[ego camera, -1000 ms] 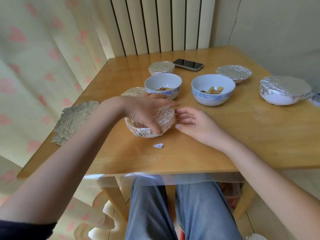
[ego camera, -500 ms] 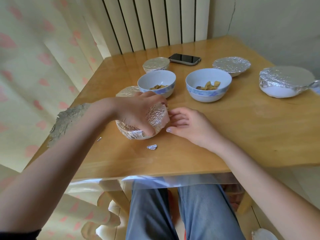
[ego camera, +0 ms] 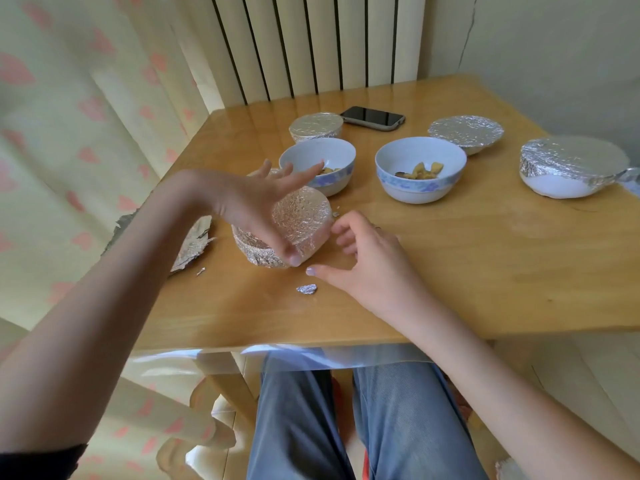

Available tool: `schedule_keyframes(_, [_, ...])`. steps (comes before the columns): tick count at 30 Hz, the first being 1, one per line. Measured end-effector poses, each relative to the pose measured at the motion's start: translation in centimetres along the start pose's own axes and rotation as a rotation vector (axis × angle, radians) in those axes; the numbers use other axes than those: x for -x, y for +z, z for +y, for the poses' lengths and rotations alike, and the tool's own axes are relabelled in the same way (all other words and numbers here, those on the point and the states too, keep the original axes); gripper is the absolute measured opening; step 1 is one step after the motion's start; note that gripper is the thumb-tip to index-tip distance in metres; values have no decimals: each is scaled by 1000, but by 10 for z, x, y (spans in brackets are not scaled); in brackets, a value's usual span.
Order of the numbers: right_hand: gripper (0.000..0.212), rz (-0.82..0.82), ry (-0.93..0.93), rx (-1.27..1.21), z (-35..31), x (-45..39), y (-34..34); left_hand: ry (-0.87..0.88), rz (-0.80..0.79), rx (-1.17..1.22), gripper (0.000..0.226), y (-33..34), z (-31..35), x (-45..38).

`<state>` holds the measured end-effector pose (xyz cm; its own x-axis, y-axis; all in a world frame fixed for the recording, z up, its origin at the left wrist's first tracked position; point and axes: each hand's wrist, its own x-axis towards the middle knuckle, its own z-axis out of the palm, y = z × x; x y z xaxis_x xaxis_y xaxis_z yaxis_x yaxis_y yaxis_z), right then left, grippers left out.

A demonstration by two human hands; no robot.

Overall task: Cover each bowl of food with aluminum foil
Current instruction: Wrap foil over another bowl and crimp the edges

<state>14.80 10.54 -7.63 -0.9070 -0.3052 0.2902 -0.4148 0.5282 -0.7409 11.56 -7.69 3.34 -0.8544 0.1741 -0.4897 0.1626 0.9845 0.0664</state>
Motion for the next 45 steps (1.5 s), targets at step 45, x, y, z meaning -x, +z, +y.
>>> schedule_keyframes(45, [30,-287,42,-255,7,-65,-18,8,108,-25,121,21,-5,-24])
